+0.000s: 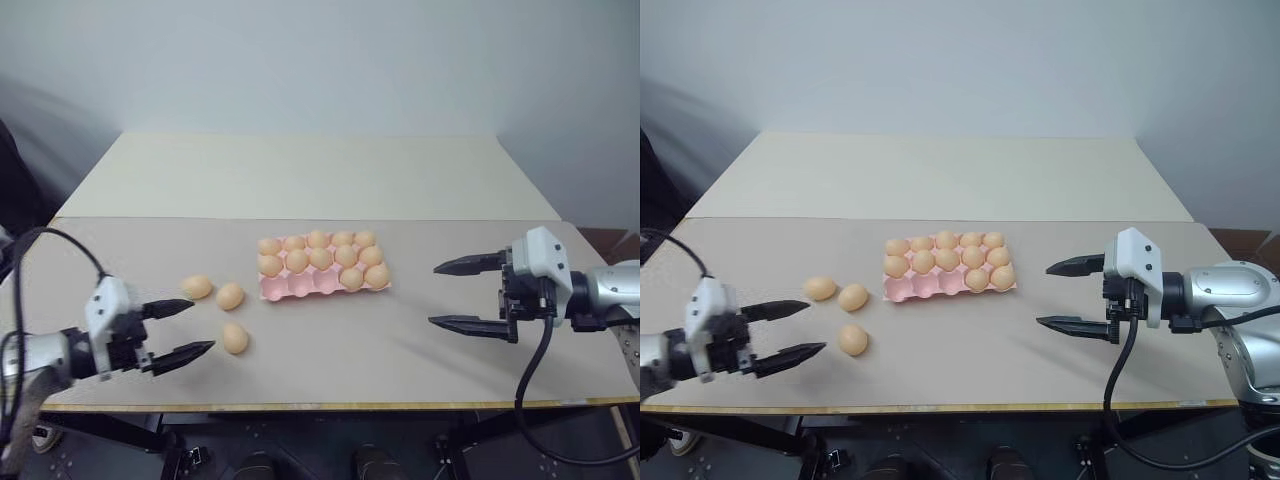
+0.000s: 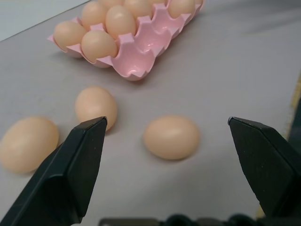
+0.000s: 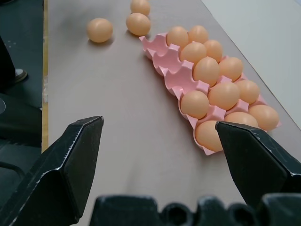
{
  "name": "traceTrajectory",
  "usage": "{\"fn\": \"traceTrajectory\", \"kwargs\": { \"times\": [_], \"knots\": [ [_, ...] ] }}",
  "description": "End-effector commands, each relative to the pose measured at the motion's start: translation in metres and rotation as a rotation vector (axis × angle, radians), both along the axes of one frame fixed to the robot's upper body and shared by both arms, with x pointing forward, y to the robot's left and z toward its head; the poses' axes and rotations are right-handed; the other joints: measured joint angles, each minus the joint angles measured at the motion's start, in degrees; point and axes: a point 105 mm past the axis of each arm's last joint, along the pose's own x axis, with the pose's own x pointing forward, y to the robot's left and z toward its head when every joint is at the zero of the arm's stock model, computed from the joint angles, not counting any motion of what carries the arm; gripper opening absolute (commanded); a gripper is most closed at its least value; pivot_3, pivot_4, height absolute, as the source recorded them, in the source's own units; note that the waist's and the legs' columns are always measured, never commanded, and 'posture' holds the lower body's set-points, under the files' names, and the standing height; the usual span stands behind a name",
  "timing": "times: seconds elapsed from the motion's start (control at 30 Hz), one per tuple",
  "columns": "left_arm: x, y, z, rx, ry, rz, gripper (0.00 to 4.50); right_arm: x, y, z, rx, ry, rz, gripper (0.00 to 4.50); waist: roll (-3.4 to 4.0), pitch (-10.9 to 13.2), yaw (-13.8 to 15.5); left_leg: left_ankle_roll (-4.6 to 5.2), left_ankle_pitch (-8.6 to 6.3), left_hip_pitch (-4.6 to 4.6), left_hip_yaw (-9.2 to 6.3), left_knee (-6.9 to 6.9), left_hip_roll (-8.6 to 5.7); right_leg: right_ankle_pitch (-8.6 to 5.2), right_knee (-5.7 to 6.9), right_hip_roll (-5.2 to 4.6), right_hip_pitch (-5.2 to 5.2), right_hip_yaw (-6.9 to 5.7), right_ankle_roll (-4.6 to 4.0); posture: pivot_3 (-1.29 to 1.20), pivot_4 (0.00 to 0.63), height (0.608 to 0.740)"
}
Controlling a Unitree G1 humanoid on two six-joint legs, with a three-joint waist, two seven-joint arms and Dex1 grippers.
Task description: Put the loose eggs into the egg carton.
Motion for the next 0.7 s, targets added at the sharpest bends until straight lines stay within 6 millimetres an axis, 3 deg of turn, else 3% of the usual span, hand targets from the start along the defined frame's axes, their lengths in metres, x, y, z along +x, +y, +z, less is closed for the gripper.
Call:
{"fn": "traceTrajectory", "kwargs": {
  "times": [0.03,0.23,0.37,0.47,0.53,0.7],
  "knots": [
    [0.011,-0.013,-0.014,0.015,-0.015,0.016,4.5,-0.004,0.005,0.009,0.01,-0.05,0.024,4.44,0.0,0.0,0.0,0.0,0.0,0.0,0.0,0.0,0.0,0.0,0.0,0.0,0.0,0.01,0.0,0.0,0.15,0.74],
    [0.014,-0.018,-0.037,0.07,0.03,0.004,4.5,-0.006,0.004,0.01,0.01,-0.058,0.015,4.44,0.0,0.0,0.1,0.0,0.0,0.0,-0.01,0.0,0.0,0.0,0.02,0.01,-0.01,0.02,0.0,0.0,0.15,0.74],
    [0.016,-0.02,-0.039,0.074,0.029,-0.012,3.58,-0.007,0.005,0.01,0.011,-0.062,0.011,4.5,0.0,0.0,0.6,0.0,0.0,0.0,0.0,0.01,0.0,0.0,0.03,0.0,0.0,0.01,0.0,0.0,0.15,0.74],
    [0.018,-0.02,-0.037,0.061,0.015,-0.007,2.66,-0.008,0.005,0.01,0.014,-0.067,0.006,4.5,0.0,0.0,0.7,0.0,0.0,0.0,0.0,0.01,0.0,0.0,0.03,0.0,-0.01,0.01,0.0,0.0,0.15,0.74],
    [0.018,-0.018,-0.03,0.04,-0.003,-0.002,2.29,-0.008,0.004,0.01,0.015,-0.068,0.002,4.5,0.0,0.0,0.8,0.0,0.0,-0.01,0.0,0.01,0.0,0.0,0.02,0.0,0.0,0.01,0.01,0.0,0.15,0.74],
    [0.01,-0.015,-0.003,-0.03,-0.049,-0.034,2.29,-0.011,0.003,0.009,0.018,-0.069,-0.009,4.5,0.0,0.0,0.7,0.0,0.0,0.0,0.0,0.01,0.0,0.0,0.02,0.0,-0.01,0.01,0.01,0.0,0.15,0.74]
  ]
}}
